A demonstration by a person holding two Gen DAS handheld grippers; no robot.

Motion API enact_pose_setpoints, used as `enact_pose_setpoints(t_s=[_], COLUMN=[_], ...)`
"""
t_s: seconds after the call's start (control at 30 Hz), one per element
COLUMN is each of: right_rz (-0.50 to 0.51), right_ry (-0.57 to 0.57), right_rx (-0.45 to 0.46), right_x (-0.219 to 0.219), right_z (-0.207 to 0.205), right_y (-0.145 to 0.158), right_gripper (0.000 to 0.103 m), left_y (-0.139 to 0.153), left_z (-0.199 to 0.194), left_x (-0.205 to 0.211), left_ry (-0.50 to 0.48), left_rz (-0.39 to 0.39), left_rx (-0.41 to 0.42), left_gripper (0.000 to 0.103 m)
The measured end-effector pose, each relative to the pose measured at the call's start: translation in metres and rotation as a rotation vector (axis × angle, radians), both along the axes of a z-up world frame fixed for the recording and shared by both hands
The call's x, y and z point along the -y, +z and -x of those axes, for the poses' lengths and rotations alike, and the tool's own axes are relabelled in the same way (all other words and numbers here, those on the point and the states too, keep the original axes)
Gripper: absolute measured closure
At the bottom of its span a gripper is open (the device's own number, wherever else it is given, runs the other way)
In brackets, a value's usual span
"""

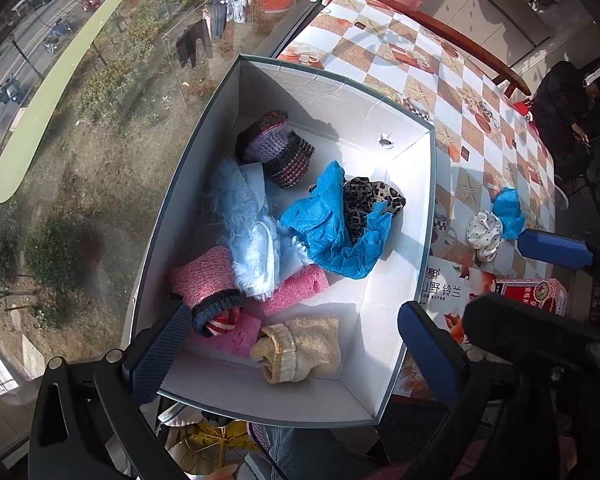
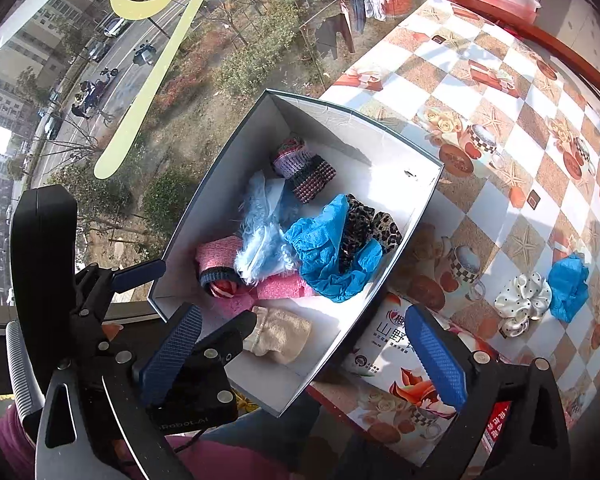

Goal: Organize soft objects
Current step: 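Reach the left gripper to the polka-dot scrunchie while the right reaches the blue crumpled cloth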

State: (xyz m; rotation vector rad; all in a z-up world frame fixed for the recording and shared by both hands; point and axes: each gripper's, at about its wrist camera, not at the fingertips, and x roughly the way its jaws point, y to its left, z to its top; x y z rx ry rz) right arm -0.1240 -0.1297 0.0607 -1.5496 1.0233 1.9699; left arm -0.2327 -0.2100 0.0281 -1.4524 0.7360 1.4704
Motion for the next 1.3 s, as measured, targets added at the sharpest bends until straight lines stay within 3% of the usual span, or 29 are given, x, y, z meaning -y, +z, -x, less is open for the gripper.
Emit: enact_pose_setpoints(t_s=[0.17,0.37,0.57,0.67,0.77,0.87,0.97,1.3], right_rz=[0.029,0.005,-0.007,-0.031,0.027,0.075,0.089,0.167], right_ry=[-0.141,-0.398,-0.728,-0.811,-0.875,-0.897,-0.847,-0.667], right_rx=[0.000,-0.031,-0.003,0.082,0.089,0.095,0.114,0.176], right_x=[-0.021,-0.057,-0.066,-0.062,-0.060,-0.065,-0.081,-0.180], right_z=[-0.047,-0.140,-0.263,-0.306,-0.339,-0.356,-0.355,-0.311], right_y=[0.005,0.037,0.044,0.035,0.016,-0.004,-0.020,-0.105], right_gripper=[0.001,0.001,0.001,0.001,0.001,0.001,0.001,0.001], left_y=[0.020,0.038,0.019,0.004,-0.017,-0.039,-0.057,-0.110], left_z=[-0.018,-0.074,-0.145,-0.171,-0.190,-0.206,-0.216,-0.256], left_x=[-0.024,-0.075,-0.111,-0.128,-0.150,-0.169,-0.187,-0.217], left_ry=[-0.071,-0.261,-0.451,-0.494,-0.502,-0.519,-0.540,-0.611], left_rz=[-0.090,-0.138,-0.066,-0.017,0.041,0.102,0.146,0.272], left_rx=[0.029,0.036,0.027,0.044,0.087,0.094,0.085,0.010], left_gripper=[0.000,0.000,0.000,0.000,0.000,0.000,0.000,0.000])
